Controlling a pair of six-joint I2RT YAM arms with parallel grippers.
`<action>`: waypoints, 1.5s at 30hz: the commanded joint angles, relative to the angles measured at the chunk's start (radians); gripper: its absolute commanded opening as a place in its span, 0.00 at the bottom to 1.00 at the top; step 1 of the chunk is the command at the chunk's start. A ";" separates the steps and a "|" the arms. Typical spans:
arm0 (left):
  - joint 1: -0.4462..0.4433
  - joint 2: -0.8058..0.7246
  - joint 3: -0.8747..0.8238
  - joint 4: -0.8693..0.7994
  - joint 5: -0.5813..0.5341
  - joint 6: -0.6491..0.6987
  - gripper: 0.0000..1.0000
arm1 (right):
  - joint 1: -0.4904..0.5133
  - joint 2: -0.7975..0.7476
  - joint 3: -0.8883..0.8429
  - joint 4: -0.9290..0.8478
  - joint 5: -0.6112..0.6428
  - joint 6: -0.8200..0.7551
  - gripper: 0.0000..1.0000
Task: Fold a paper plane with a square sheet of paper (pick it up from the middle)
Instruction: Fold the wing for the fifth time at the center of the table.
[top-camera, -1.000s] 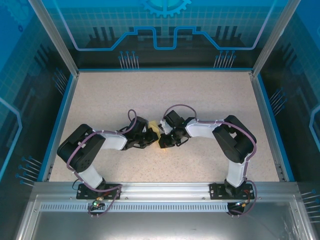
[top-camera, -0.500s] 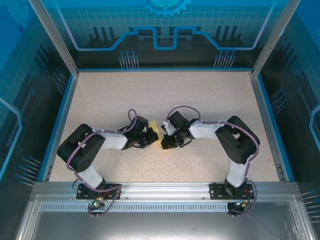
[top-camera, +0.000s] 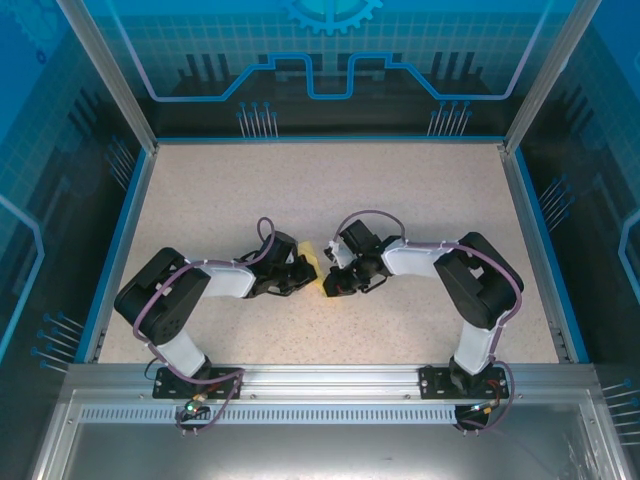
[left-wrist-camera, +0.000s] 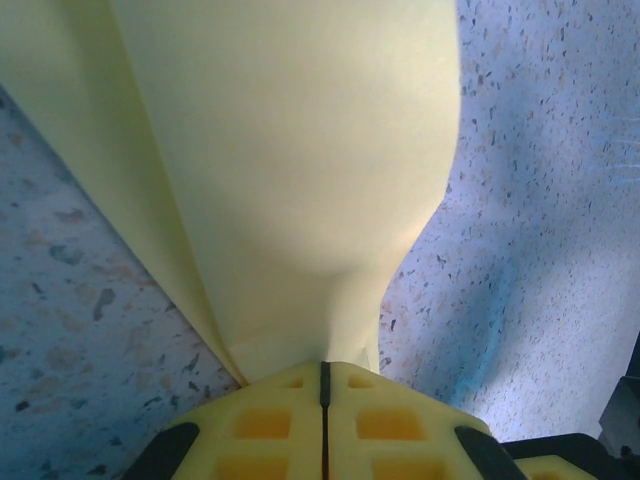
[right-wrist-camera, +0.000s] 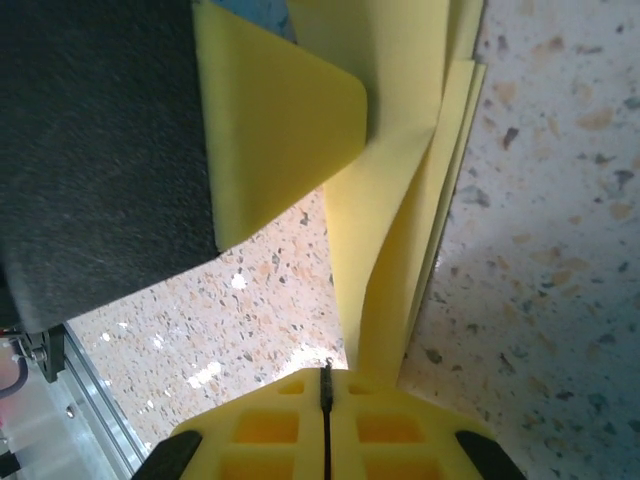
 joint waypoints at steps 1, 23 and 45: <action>0.003 0.019 0.004 -0.096 -0.066 0.019 0.07 | -0.008 0.013 0.003 -0.038 -0.019 -0.019 0.07; 0.003 0.042 0.009 -0.113 -0.071 0.014 0.07 | -0.013 -0.124 -0.104 -0.117 0.025 -0.045 0.06; 0.004 0.026 0.035 -0.118 -0.049 0.036 0.07 | -0.004 0.052 0.021 -0.035 0.062 -0.033 0.05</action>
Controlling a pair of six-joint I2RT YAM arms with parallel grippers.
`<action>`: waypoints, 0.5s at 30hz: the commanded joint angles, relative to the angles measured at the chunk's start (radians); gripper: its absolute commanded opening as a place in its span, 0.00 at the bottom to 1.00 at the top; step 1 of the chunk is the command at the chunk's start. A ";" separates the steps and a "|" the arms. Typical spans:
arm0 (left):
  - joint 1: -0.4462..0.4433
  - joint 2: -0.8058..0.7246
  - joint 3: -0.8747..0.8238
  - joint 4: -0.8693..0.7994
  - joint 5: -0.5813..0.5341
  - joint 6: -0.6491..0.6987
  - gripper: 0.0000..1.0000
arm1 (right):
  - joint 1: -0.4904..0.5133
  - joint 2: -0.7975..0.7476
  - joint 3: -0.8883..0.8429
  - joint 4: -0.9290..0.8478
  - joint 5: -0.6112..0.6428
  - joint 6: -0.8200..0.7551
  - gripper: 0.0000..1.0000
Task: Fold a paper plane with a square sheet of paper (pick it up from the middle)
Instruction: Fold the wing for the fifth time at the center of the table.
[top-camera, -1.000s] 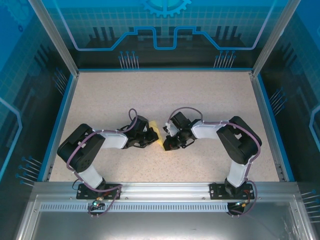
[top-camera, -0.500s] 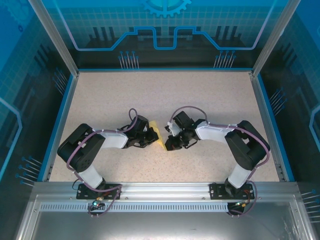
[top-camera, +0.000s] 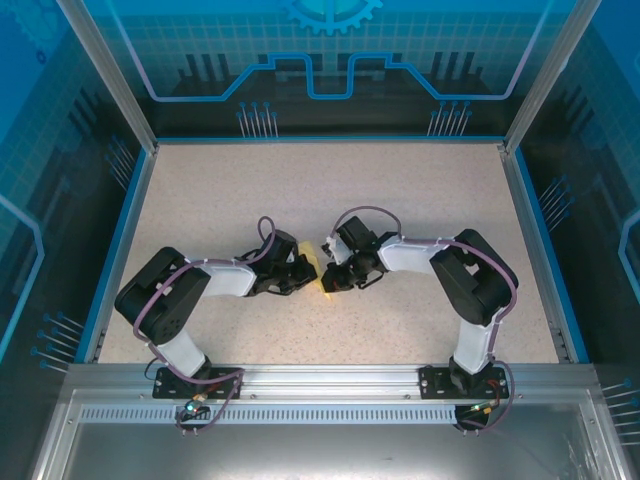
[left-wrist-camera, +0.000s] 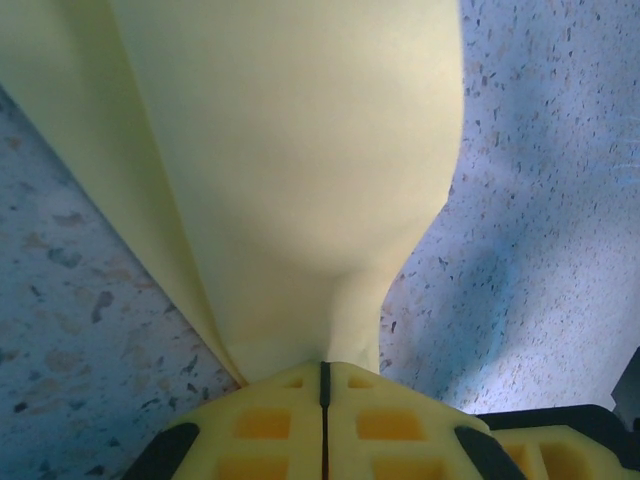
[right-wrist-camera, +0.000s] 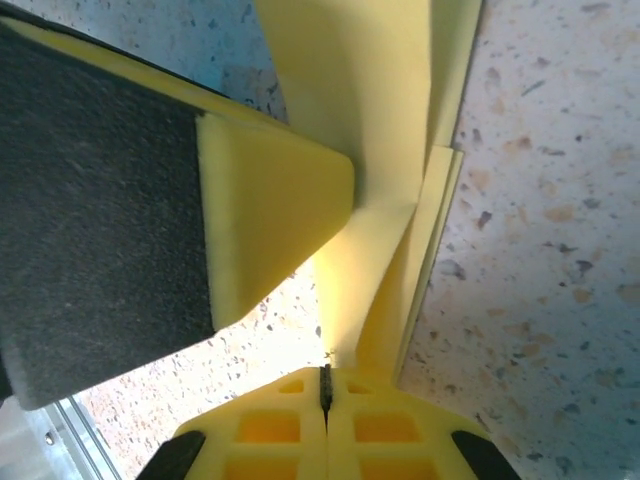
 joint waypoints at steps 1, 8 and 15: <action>0.004 0.021 0.018 -0.085 -0.045 0.036 0.07 | -0.005 0.018 -0.028 -0.031 0.025 -0.015 0.05; 0.004 -0.069 0.040 -0.044 0.025 0.058 0.09 | -0.006 0.036 -0.033 -0.057 0.058 -0.026 0.05; -0.019 -0.119 -0.004 -0.029 0.037 0.042 0.09 | -0.006 0.043 -0.024 -0.061 0.062 -0.016 0.04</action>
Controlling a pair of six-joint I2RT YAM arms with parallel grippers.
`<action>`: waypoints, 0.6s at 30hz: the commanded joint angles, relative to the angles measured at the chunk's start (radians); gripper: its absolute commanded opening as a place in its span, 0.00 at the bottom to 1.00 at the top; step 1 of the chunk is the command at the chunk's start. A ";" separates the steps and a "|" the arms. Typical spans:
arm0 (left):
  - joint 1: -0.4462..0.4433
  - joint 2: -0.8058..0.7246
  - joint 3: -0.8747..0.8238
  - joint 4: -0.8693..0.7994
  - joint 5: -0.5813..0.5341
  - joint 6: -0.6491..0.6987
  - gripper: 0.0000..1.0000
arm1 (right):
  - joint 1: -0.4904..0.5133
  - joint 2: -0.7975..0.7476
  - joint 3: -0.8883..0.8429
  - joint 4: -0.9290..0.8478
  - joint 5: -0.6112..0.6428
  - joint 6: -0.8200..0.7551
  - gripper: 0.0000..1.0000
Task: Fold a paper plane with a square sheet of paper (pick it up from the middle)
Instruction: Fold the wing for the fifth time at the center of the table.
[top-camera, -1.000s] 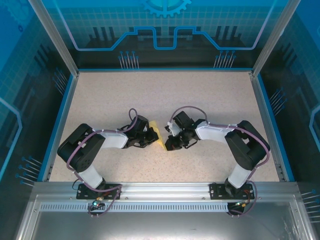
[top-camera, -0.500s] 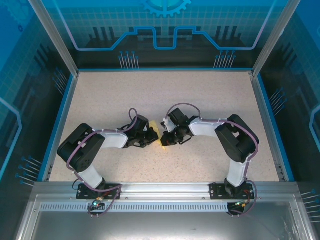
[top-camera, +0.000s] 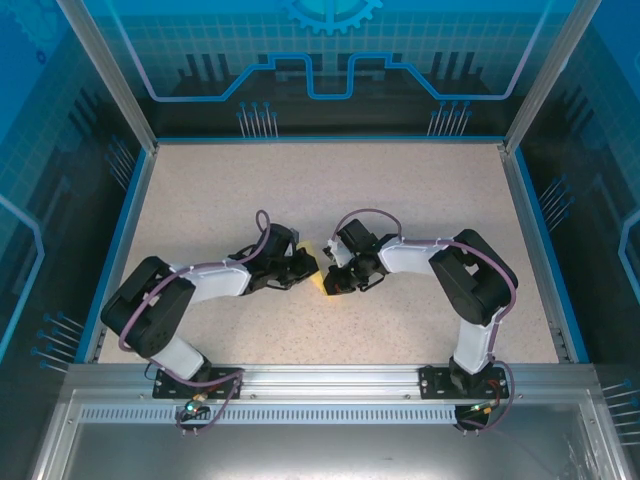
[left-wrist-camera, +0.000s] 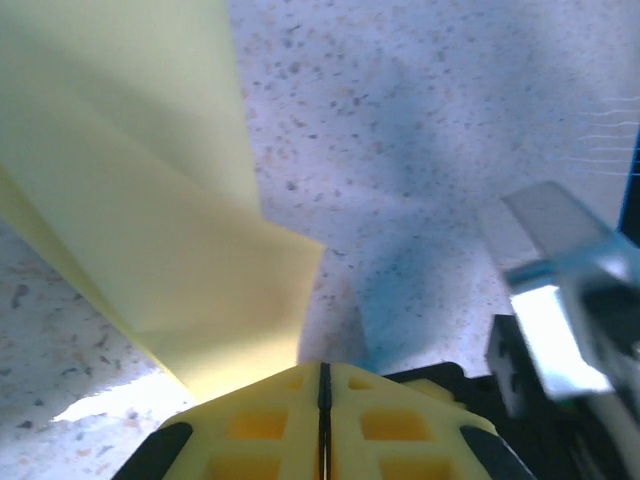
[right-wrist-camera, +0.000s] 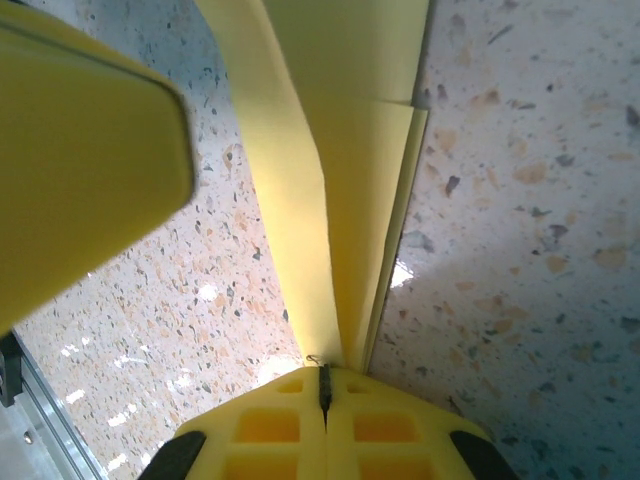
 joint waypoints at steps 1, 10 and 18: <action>-0.017 -0.012 -0.028 0.013 0.027 0.015 0.09 | -0.007 0.041 -0.008 -0.060 0.045 -0.009 0.03; -0.041 0.087 -0.026 0.061 0.057 0.016 0.06 | -0.007 0.049 0.001 -0.078 0.044 -0.010 0.03; -0.042 0.143 -0.005 0.001 0.013 0.041 0.06 | -0.006 0.053 -0.006 -0.087 0.062 -0.012 0.03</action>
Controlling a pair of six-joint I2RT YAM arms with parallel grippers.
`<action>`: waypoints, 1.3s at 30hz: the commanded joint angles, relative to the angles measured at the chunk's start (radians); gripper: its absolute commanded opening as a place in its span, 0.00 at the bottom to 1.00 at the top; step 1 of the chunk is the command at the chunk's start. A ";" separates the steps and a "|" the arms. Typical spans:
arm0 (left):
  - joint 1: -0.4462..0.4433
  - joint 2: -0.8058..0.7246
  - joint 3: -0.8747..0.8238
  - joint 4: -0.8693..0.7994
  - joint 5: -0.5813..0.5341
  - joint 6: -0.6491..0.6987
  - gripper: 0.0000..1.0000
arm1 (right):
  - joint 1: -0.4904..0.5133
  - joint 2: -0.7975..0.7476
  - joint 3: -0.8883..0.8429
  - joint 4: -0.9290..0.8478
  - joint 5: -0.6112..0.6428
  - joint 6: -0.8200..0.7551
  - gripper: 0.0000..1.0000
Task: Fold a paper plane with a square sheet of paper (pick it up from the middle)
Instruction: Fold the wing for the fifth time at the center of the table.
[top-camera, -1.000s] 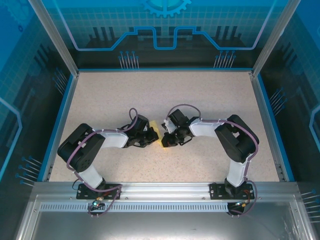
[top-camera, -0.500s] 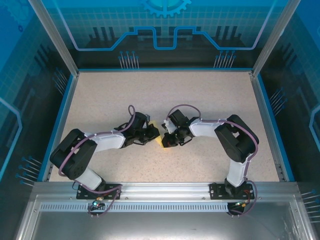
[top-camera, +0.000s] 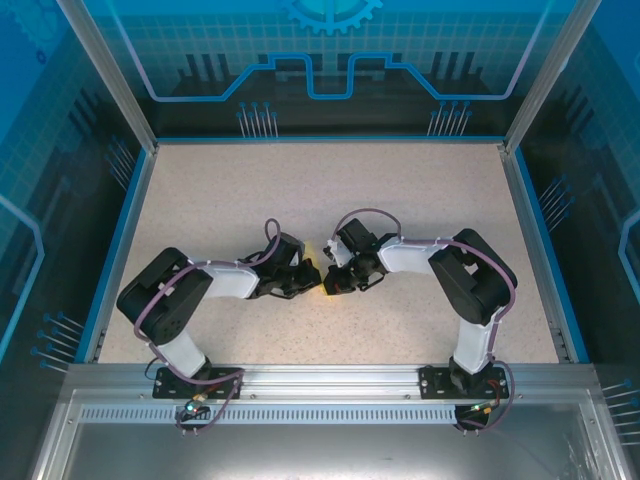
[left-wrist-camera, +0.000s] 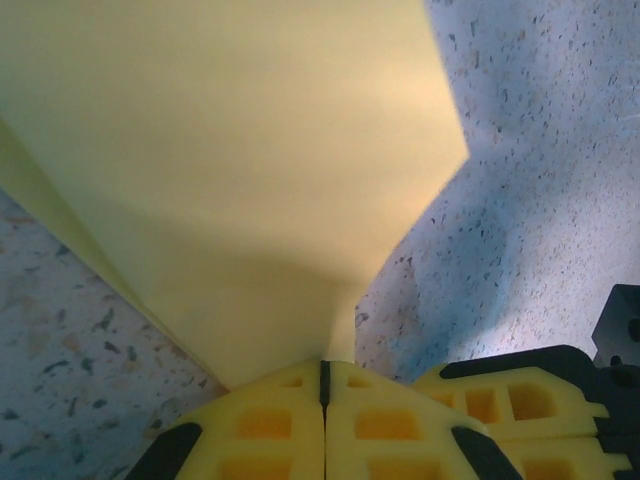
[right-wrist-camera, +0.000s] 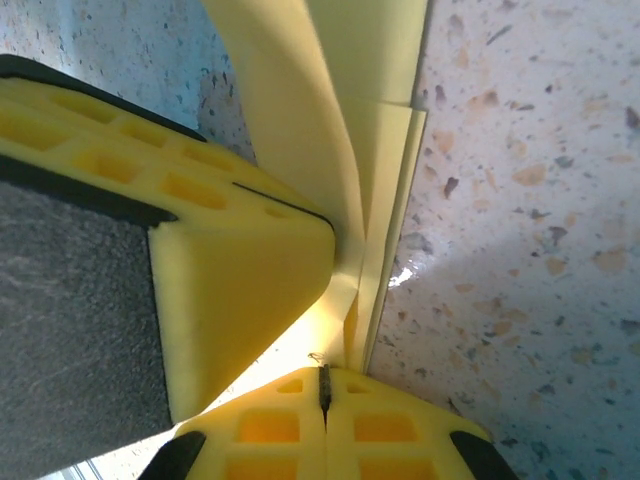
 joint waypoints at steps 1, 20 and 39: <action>-0.006 0.040 0.018 -0.054 -0.020 0.038 0.05 | -0.007 0.045 -0.012 -0.078 0.063 -0.011 0.03; -0.007 0.069 0.022 -0.073 -0.024 0.035 0.04 | 0.000 -0.043 -0.014 -0.003 -0.062 0.001 0.05; 0.011 0.033 0.055 -0.114 -0.031 0.112 0.05 | -0.008 0.038 -0.036 -0.078 0.052 -0.019 0.03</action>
